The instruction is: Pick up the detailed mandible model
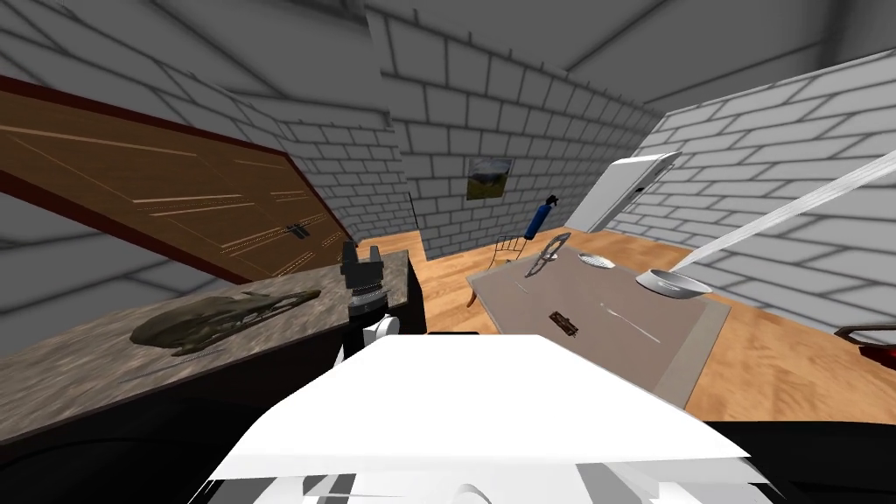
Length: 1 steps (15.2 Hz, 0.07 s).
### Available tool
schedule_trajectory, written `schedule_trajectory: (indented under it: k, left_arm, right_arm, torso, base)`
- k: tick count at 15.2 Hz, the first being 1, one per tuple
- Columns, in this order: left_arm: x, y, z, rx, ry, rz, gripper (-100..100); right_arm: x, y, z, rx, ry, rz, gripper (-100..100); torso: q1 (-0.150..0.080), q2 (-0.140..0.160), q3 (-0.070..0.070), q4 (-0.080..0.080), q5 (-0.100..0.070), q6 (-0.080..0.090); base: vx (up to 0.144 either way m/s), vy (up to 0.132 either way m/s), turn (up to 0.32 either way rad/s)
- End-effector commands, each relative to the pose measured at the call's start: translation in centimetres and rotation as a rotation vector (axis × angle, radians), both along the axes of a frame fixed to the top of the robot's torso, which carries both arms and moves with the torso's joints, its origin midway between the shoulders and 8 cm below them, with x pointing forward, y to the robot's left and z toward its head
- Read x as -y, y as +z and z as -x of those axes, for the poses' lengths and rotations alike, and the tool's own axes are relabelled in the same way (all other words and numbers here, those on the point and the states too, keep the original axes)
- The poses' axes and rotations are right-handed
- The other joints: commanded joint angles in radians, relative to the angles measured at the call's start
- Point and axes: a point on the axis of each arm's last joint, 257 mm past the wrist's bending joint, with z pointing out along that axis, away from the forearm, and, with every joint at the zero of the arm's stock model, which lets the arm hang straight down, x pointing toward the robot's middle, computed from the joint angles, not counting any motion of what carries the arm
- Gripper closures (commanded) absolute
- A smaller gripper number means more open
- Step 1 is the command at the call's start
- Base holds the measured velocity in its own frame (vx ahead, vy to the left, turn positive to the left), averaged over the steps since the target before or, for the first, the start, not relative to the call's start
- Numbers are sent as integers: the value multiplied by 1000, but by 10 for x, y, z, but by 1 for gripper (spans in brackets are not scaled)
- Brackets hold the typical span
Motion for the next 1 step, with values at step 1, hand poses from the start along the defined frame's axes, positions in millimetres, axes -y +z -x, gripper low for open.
schedule_trajectory:
  k: [1]
  left_arm:
    - [0,0,0,0,0,0,0]
  right_arm:
    - [0,0,0,0,0,0,100]
  torso:
    - [0,0,0,0,0,0]
  base:
    - [5,22,-6]
